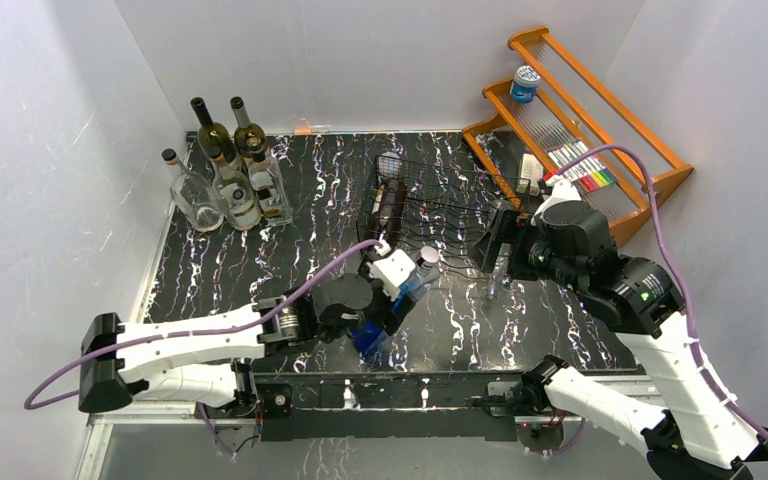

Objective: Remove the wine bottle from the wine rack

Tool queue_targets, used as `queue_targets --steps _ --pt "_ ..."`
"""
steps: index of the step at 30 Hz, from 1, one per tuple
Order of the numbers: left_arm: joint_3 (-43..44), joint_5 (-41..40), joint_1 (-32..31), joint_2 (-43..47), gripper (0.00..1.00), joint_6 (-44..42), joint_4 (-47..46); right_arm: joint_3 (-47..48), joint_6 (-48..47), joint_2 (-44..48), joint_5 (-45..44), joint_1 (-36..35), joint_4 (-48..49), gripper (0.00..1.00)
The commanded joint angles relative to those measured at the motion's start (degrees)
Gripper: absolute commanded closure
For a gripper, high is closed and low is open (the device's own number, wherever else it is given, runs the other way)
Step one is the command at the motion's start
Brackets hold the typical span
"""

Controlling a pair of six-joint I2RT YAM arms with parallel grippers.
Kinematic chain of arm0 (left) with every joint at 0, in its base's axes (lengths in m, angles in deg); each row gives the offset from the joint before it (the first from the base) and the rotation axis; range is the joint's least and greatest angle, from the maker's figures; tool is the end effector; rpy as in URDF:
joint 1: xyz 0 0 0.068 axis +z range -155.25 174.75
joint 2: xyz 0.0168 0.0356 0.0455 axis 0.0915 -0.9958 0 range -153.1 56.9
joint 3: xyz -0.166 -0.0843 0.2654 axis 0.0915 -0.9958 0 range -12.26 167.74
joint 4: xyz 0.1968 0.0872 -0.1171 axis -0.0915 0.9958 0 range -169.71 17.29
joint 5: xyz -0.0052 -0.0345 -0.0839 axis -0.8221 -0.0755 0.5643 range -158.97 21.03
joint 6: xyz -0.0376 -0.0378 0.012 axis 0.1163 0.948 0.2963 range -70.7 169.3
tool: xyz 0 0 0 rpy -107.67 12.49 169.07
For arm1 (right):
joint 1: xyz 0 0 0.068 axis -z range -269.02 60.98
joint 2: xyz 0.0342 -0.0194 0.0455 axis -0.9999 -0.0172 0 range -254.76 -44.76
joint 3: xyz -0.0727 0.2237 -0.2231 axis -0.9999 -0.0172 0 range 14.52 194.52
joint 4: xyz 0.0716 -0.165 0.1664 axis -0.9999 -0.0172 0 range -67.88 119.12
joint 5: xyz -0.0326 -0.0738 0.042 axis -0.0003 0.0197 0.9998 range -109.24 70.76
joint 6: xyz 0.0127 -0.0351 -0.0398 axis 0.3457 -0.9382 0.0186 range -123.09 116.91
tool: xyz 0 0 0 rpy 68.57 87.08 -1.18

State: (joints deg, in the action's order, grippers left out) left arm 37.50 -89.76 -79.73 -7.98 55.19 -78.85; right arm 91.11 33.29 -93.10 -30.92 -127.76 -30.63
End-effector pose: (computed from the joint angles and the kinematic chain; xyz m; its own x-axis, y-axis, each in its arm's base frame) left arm 0.0728 -0.2130 0.3691 -0.1562 0.2045 -0.9663 0.7976 0.6032 -0.0013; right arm 0.0631 0.0411 0.4533 -0.6116 0.2539 -0.7493 -0.1434 0.8958 0.4206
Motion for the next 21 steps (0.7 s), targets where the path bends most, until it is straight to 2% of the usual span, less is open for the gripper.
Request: queue_targets --steps 1,8,13,14,16,17,21 --pt "5.96 -10.28 -0.32 8.57 1.0 4.88 5.47 -0.77 -0.48 0.28 -0.77 -0.12 3.78 0.02" --pt "5.88 -21.01 0.22 15.49 1.0 4.13 11.97 -1.03 -0.78 0.2 0.1 -0.12 4.68 0.02" --pt "5.32 -21.71 4.45 17.49 1.0 -1.28 10.47 -1.26 -0.57 0.31 0.5 -0.11 4.55 0.02" --pt "5.84 -19.61 6.75 16.72 1.0 -1.89 10.66 -1.27 -0.53 0.27 0.7 -0.12 4.67 0.02" --pt "8.15 -8.84 18.24 13.0 1.0 -1.12 11.09 -1.15 -0.27 0.1 1.44 -0.11 4.75 0.02" --pt "6.64 -1.15 30.8 10.96 1.0 -1.96 3.44 -1.85 0.3 0.47 1.77 -0.11 4.88 0.02" --pt "0.5 -2.38 44.58 12.17 1.0 -1.34 -15.42 -2.54 0.21 0.96 1.3 -0.11 5.65 0.02"
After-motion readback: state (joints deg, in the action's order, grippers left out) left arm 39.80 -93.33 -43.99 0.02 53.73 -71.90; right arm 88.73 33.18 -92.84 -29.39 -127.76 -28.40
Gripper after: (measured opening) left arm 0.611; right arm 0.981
